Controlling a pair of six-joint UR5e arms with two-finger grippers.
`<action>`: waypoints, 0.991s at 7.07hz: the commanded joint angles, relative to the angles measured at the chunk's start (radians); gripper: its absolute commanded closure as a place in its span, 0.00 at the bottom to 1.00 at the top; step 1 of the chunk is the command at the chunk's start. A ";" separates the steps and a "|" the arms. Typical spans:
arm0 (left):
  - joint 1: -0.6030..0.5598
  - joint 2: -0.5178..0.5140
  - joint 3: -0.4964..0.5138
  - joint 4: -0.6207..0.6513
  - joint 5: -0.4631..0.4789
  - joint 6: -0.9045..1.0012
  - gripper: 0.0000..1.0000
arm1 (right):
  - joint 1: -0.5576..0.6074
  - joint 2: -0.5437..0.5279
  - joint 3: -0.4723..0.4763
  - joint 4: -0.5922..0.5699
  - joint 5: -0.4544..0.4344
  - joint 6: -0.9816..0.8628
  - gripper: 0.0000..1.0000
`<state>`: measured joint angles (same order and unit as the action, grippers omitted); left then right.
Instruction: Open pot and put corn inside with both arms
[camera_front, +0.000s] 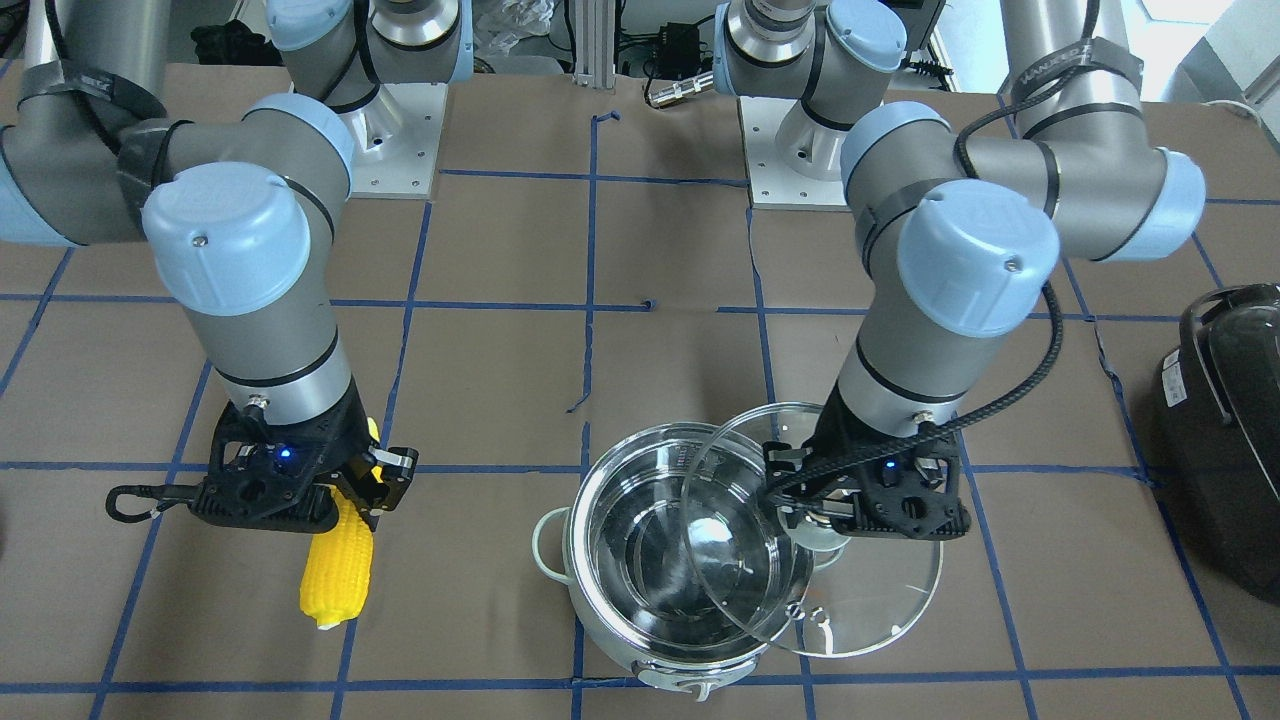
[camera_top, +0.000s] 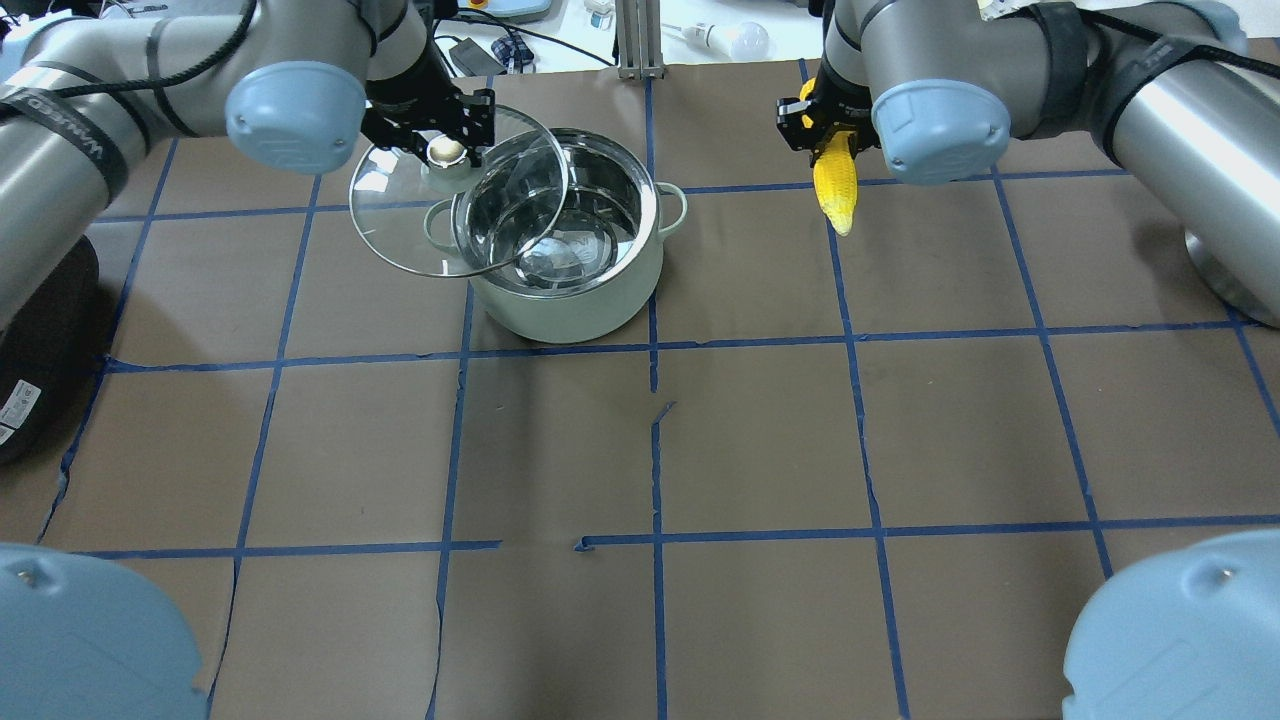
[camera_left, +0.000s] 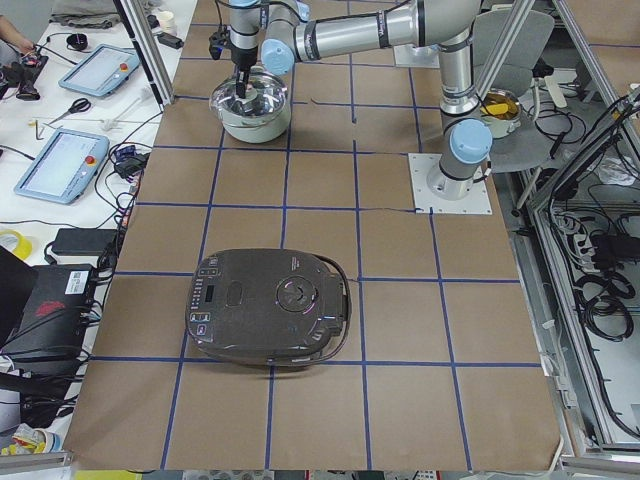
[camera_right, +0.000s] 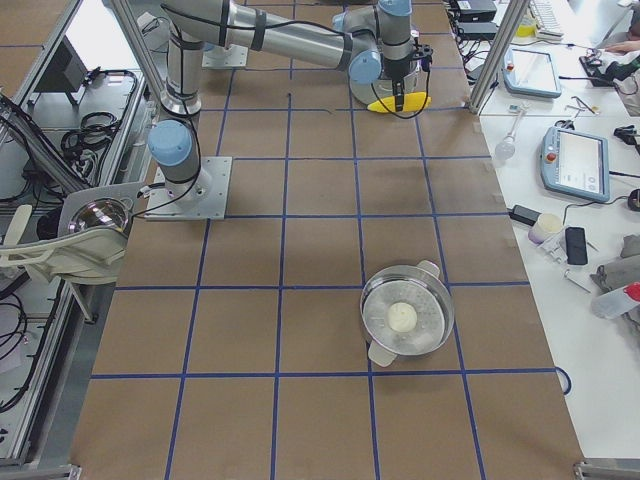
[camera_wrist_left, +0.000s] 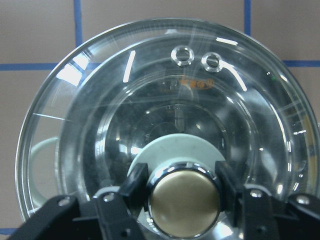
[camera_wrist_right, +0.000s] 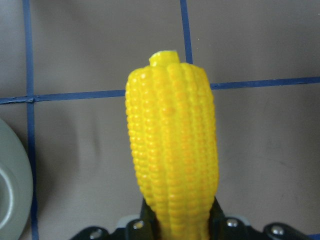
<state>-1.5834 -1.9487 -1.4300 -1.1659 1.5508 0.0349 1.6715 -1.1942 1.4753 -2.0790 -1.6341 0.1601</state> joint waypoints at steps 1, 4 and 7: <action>0.185 0.037 -0.018 -0.087 -0.041 0.263 1.00 | 0.091 0.016 -0.091 0.045 -0.006 0.122 1.00; 0.379 0.028 -0.128 -0.071 -0.075 0.581 1.00 | 0.266 0.199 -0.328 0.056 -0.078 0.305 1.00; 0.390 -0.002 -0.326 0.214 -0.075 0.602 1.00 | 0.358 0.280 -0.423 0.089 -0.055 0.366 1.00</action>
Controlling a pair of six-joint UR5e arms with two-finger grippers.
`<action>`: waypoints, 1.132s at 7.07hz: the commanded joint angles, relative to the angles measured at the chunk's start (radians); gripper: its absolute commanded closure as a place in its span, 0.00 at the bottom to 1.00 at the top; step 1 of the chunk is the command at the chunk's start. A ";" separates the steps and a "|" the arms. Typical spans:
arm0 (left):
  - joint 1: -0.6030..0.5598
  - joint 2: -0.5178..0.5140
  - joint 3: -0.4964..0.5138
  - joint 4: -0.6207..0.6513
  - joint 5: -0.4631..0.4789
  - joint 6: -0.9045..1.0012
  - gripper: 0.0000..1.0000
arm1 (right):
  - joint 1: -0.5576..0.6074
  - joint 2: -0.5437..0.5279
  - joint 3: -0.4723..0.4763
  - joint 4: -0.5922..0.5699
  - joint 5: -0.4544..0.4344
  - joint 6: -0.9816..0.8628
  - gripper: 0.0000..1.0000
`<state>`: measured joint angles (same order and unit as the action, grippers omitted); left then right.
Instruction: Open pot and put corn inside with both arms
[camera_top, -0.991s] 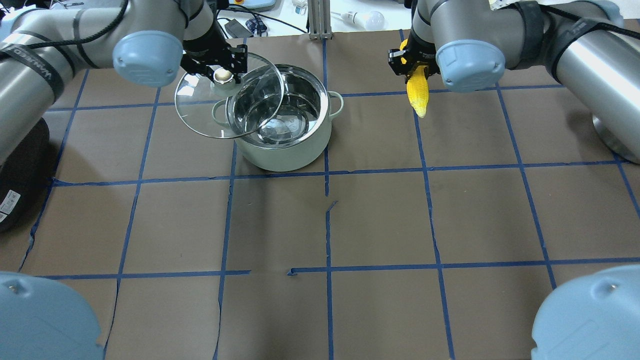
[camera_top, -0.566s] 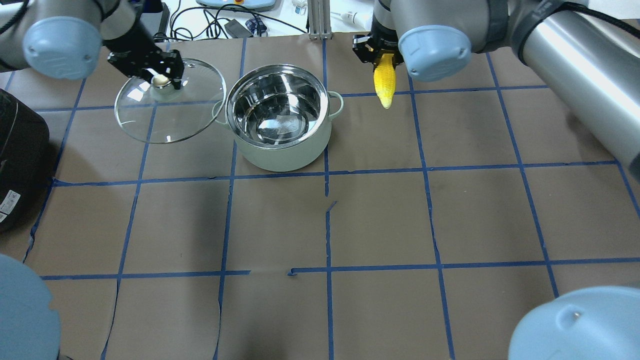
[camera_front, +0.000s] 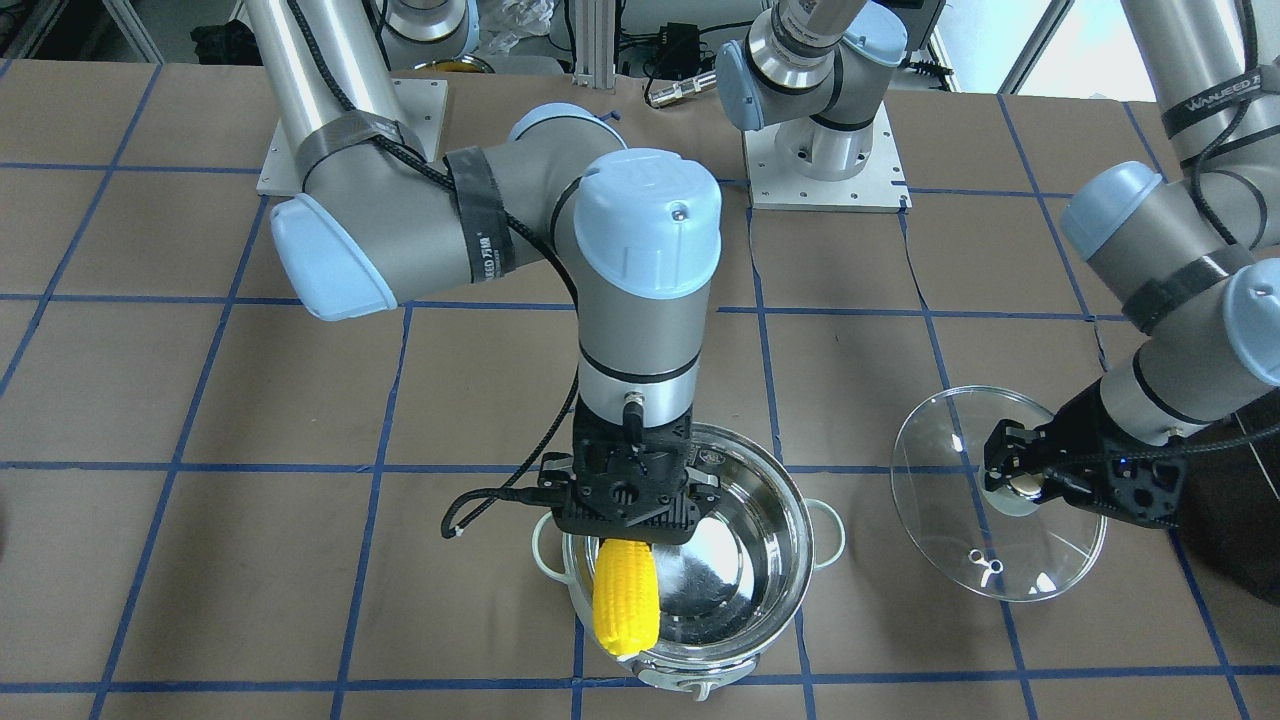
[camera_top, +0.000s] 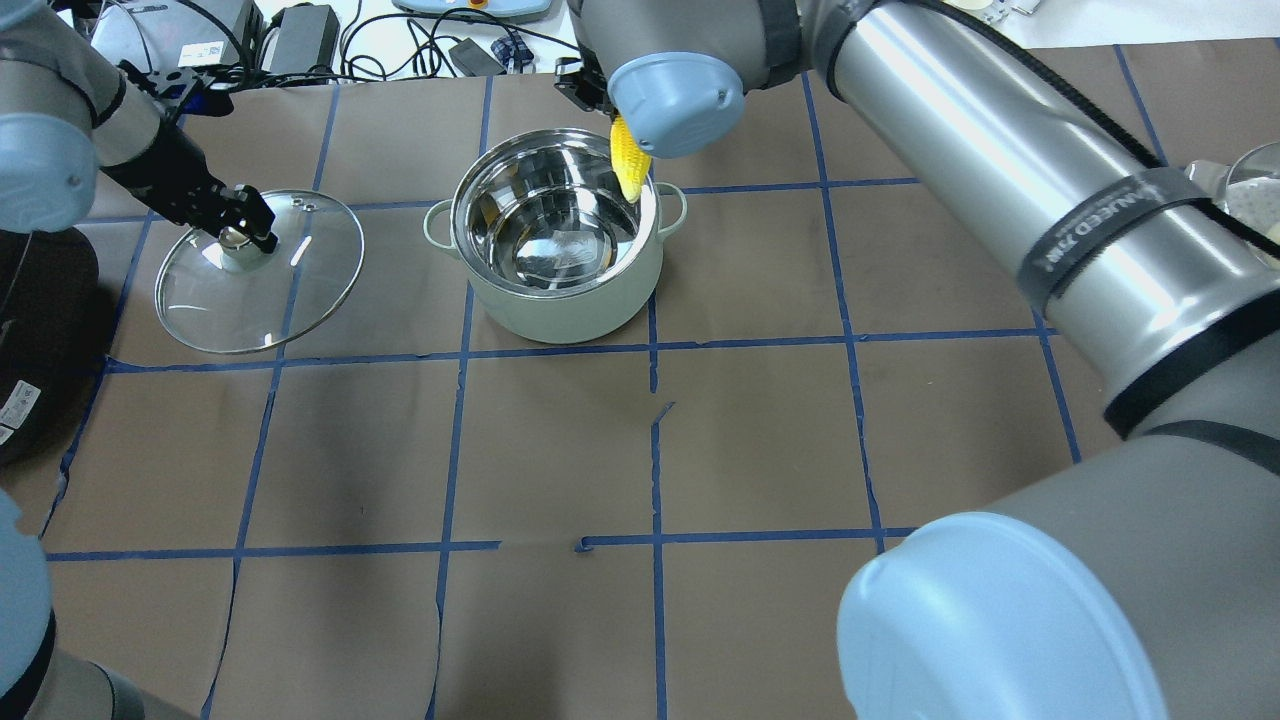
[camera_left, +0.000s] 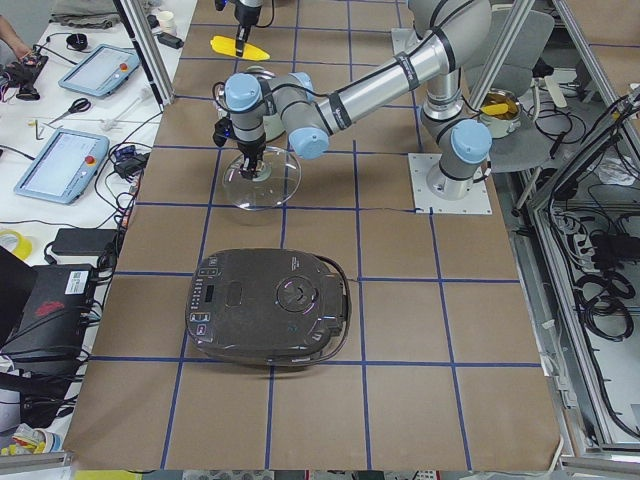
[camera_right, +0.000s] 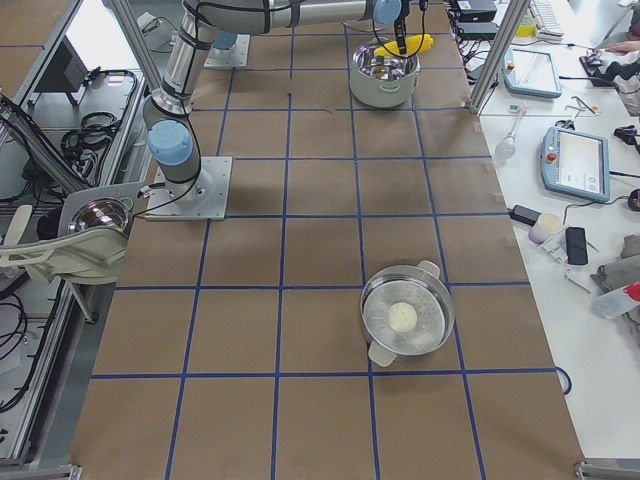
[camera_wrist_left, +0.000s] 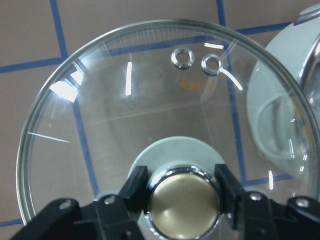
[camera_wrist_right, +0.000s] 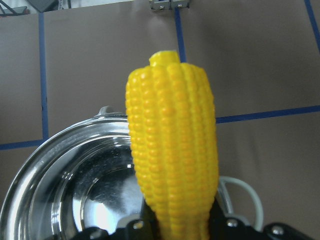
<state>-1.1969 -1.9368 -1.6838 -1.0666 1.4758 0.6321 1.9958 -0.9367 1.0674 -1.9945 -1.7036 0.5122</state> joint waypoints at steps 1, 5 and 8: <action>0.005 -0.034 -0.079 0.126 0.000 0.008 1.00 | 0.046 0.035 -0.008 0.005 0.041 0.029 1.00; 0.005 -0.068 -0.074 0.134 0.000 0.017 0.29 | 0.051 0.021 0.078 0.002 0.058 -0.151 0.32; -0.010 -0.024 -0.059 0.119 0.015 0.005 0.00 | 0.051 0.013 0.068 -0.032 0.058 -0.162 0.00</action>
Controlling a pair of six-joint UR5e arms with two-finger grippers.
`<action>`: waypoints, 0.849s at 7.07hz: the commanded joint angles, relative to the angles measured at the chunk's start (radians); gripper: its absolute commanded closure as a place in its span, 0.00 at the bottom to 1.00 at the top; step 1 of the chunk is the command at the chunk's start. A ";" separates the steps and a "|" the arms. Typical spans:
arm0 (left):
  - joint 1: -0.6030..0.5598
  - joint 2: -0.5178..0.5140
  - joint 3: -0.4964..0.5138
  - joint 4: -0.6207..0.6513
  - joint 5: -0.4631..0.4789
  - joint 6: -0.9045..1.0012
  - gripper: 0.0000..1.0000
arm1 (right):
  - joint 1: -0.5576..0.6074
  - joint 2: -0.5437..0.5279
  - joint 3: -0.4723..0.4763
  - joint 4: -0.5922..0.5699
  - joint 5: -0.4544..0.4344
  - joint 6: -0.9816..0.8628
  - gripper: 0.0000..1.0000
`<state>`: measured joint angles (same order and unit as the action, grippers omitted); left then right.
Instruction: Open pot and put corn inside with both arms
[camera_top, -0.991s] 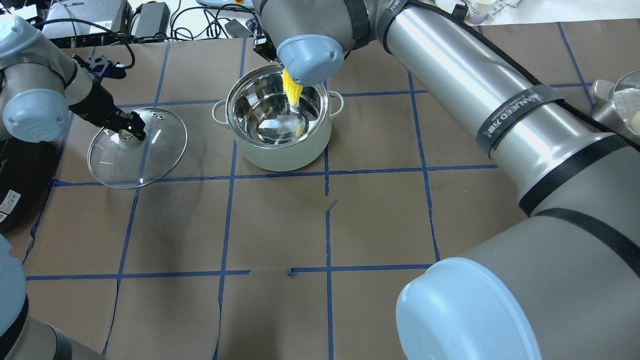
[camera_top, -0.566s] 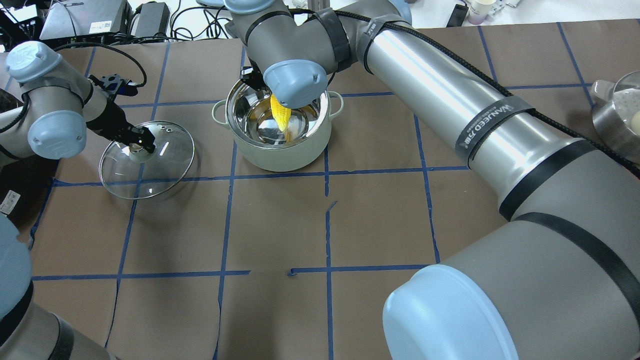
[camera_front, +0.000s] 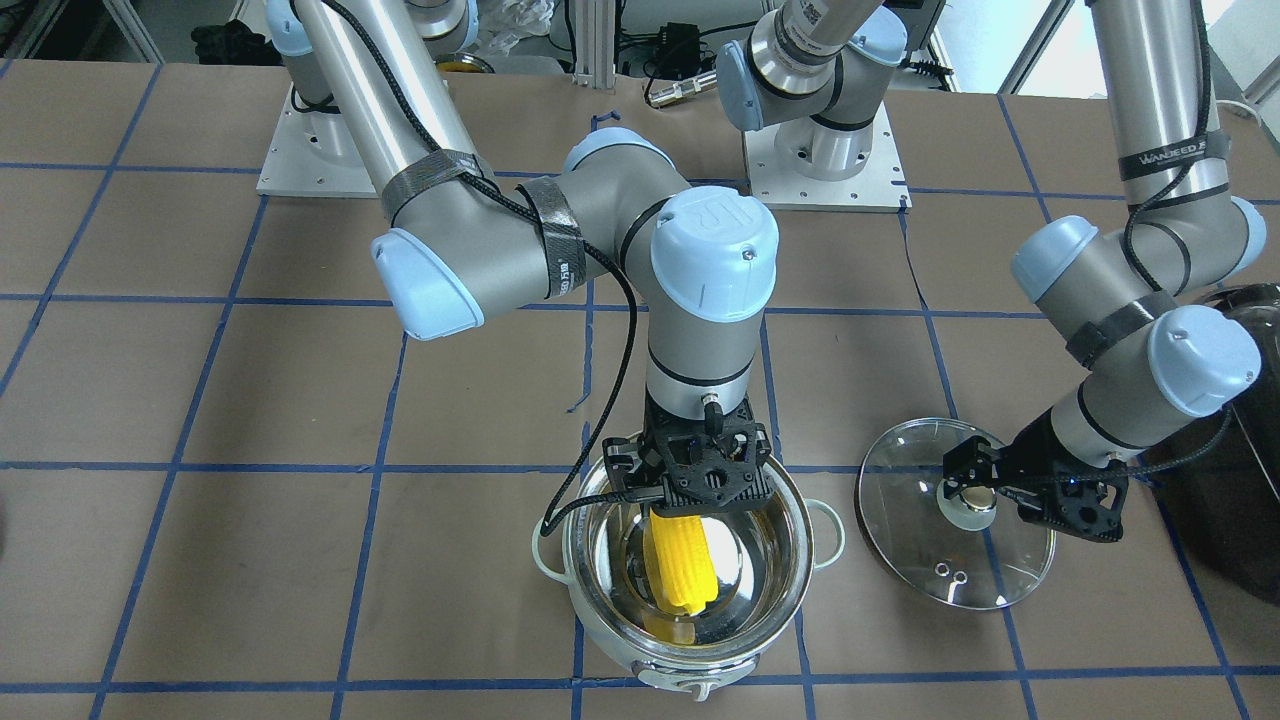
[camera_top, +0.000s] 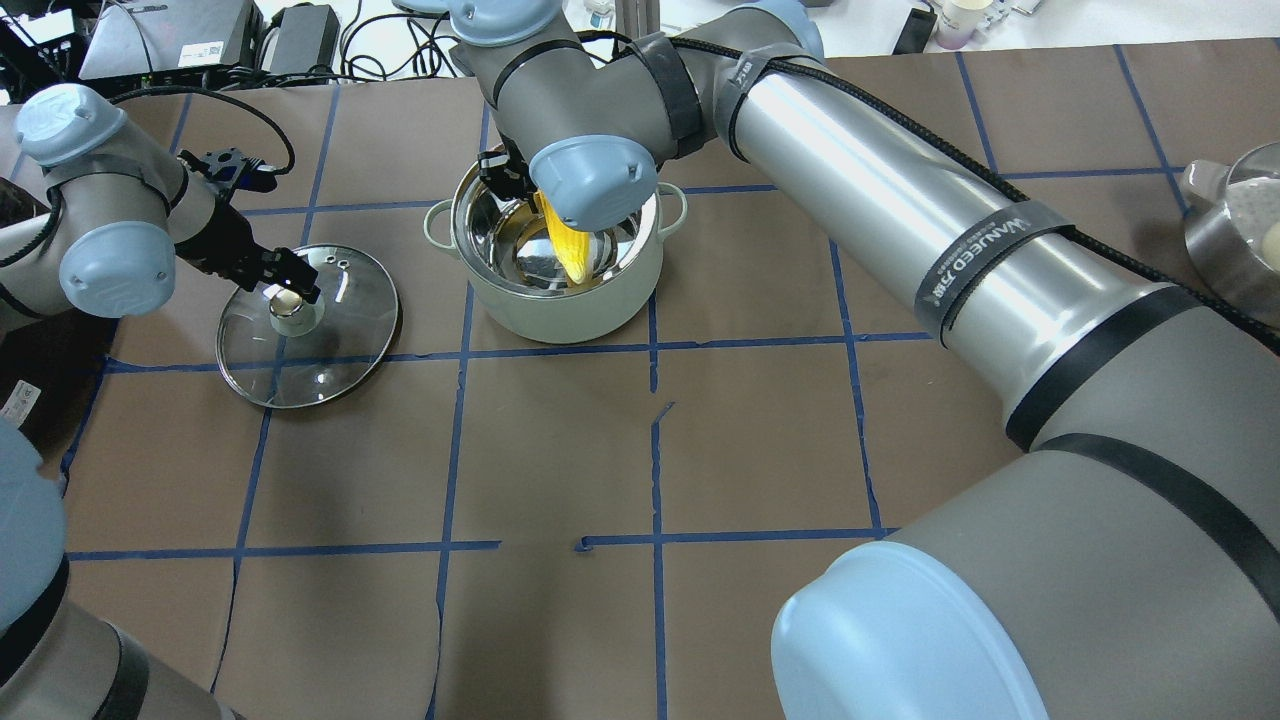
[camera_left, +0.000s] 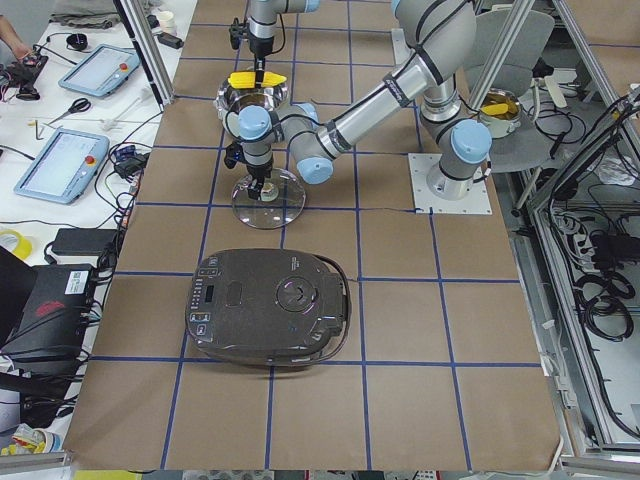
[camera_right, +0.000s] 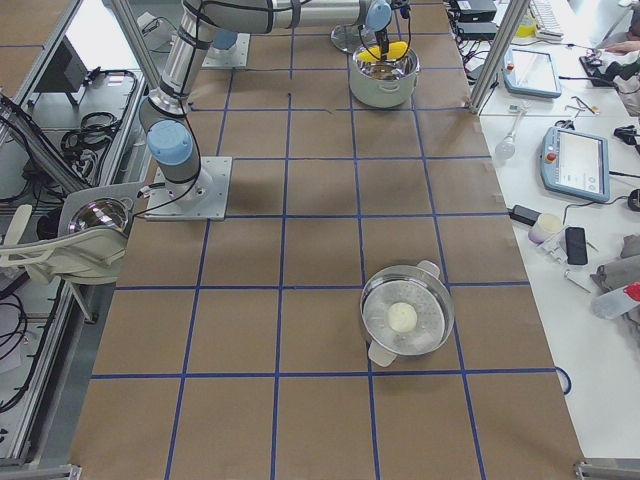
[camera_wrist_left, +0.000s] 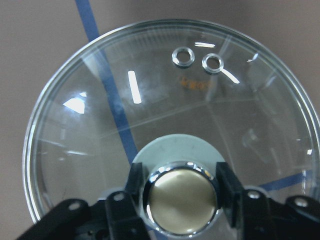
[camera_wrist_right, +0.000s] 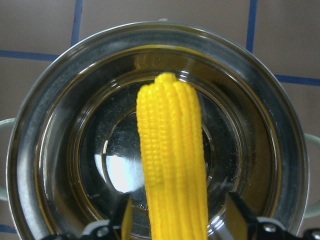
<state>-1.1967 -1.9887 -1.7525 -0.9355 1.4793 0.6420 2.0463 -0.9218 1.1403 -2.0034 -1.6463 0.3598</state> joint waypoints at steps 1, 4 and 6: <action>-0.017 0.071 0.034 -0.082 0.009 -0.018 0.00 | -0.001 -0.003 -0.011 -0.023 -0.009 -0.051 0.00; -0.073 0.258 0.132 -0.367 0.009 -0.132 0.00 | -0.124 -0.139 0.004 0.155 0.012 -0.058 0.00; -0.185 0.338 0.217 -0.523 0.012 -0.340 0.00 | -0.226 -0.257 0.044 0.317 0.019 -0.061 0.00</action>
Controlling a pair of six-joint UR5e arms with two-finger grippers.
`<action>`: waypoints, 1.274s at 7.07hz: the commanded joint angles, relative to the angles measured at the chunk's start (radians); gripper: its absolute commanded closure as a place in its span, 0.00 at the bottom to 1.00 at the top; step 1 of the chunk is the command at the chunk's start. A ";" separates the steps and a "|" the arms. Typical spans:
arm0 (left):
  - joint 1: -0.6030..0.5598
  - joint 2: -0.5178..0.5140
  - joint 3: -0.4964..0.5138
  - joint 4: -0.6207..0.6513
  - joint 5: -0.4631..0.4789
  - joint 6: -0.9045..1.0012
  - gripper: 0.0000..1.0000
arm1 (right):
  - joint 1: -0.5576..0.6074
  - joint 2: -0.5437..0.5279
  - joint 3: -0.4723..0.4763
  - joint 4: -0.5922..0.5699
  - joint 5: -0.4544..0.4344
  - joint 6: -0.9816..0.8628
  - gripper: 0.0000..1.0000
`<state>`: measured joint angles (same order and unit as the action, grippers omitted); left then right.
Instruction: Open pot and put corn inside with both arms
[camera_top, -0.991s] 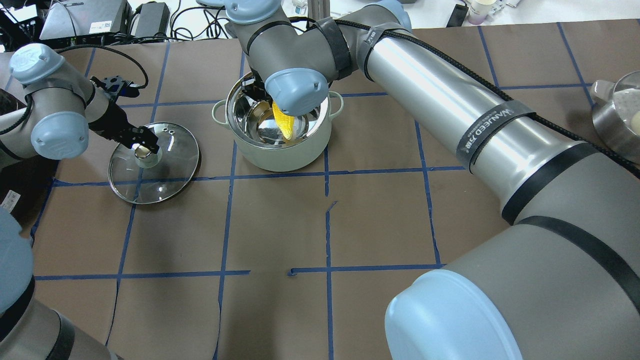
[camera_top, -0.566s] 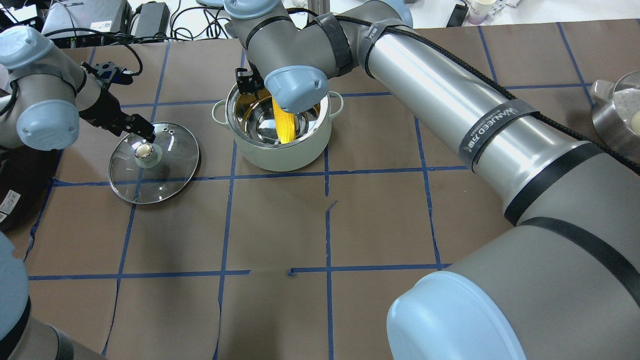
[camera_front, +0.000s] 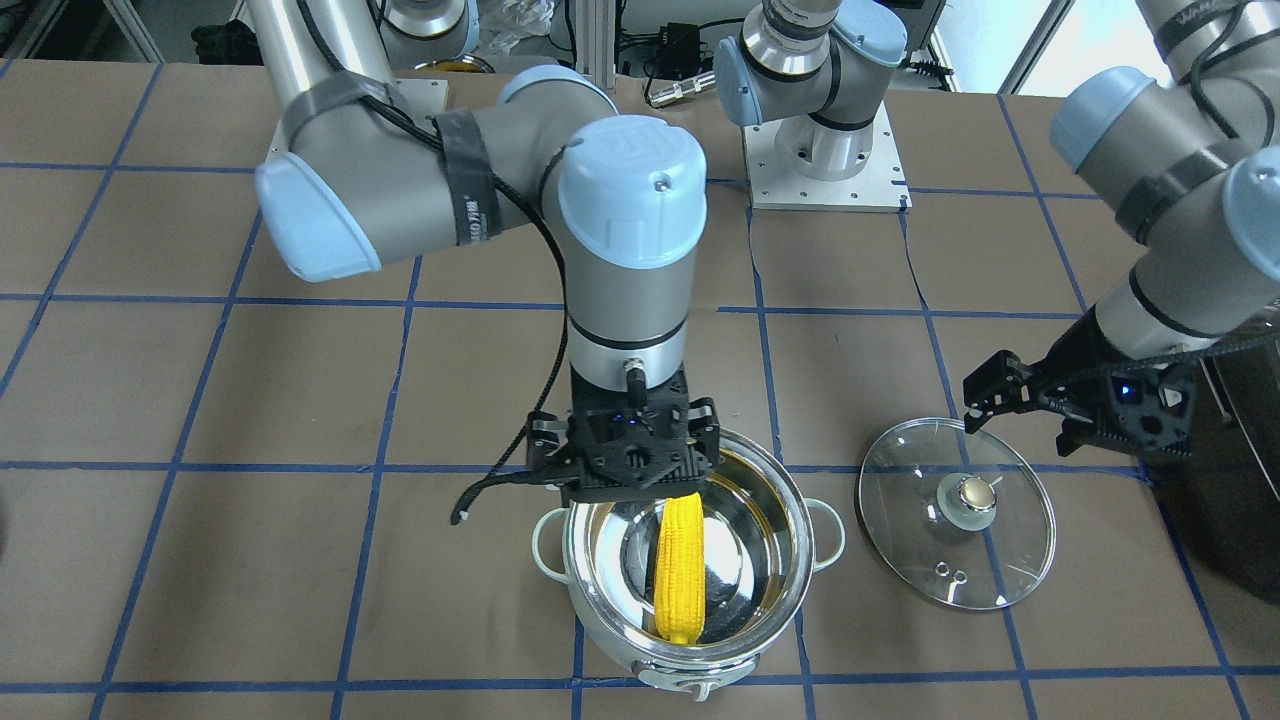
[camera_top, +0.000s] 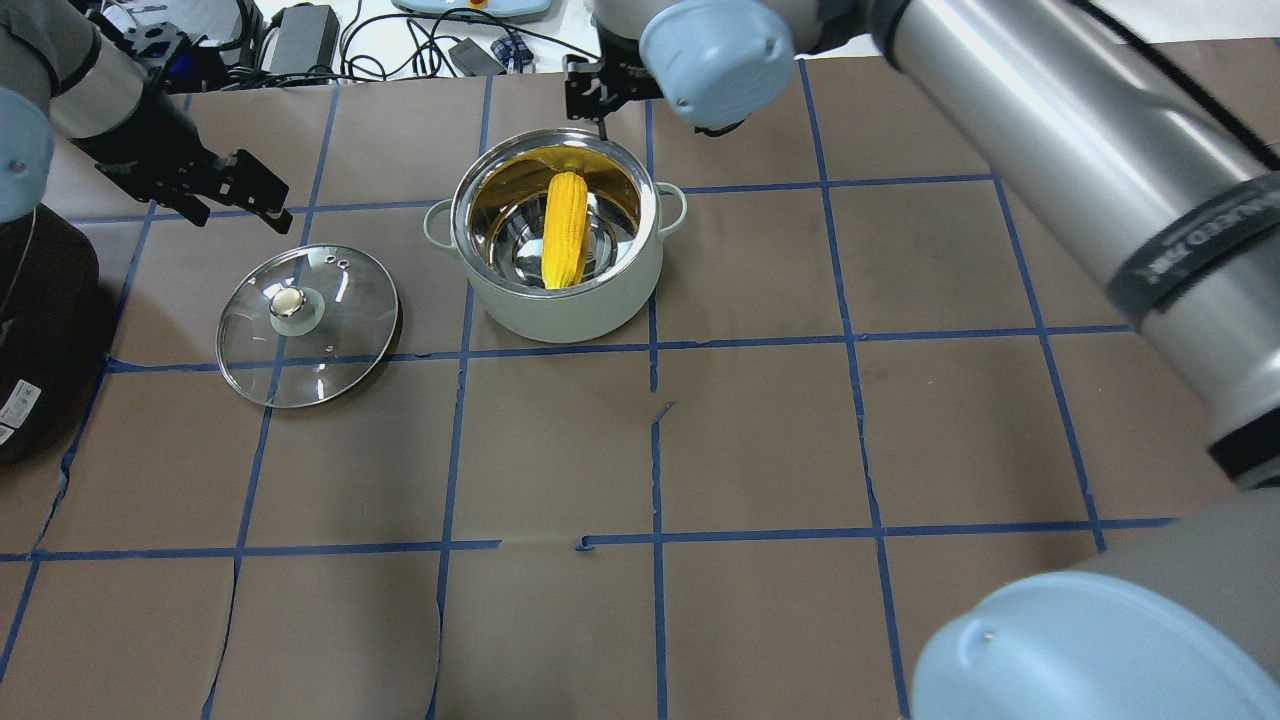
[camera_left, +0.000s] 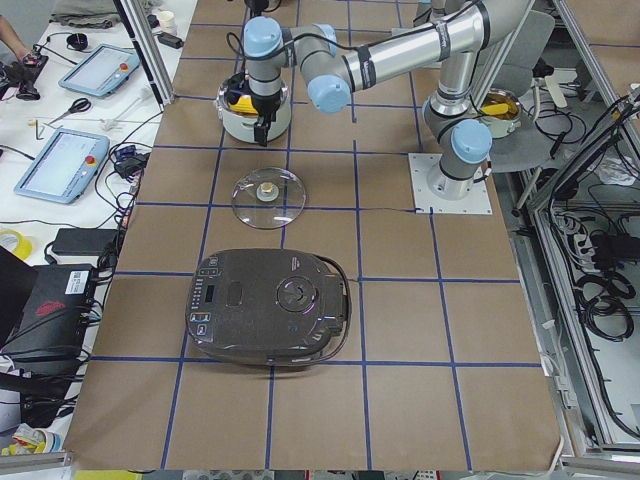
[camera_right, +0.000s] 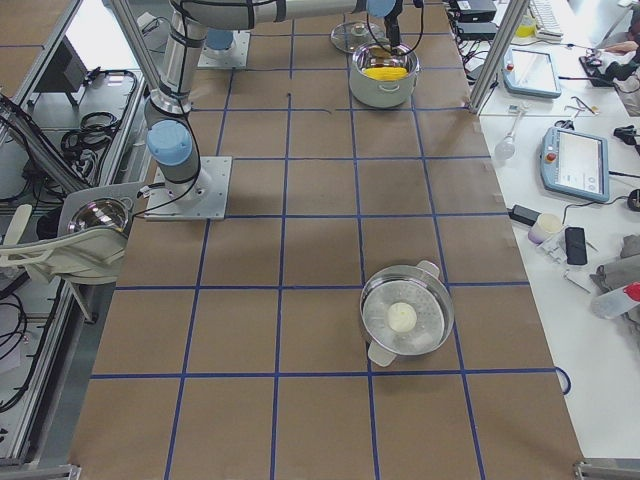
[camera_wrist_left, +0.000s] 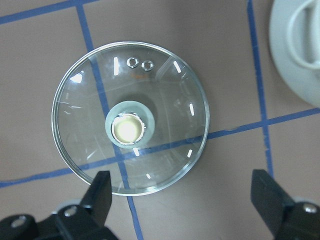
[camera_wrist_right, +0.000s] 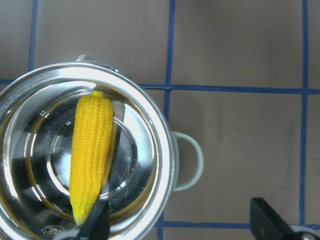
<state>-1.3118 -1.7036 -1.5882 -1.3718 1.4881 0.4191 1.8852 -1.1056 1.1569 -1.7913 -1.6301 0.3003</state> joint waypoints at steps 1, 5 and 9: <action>-0.149 0.077 0.083 -0.095 0.029 -0.219 0.00 | -0.140 -0.148 0.068 0.203 0.015 -0.007 0.00; -0.372 0.113 0.096 -0.124 0.100 -0.482 0.00 | -0.337 -0.410 0.315 0.317 0.041 -0.227 0.00; -0.331 0.111 0.096 -0.113 0.090 -0.470 0.00 | -0.336 -0.450 0.365 0.310 0.029 -0.227 0.00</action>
<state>-1.6628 -1.5915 -1.4925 -1.4857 1.5818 -0.0544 1.5491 -1.5516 1.5181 -1.4799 -1.6006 0.0728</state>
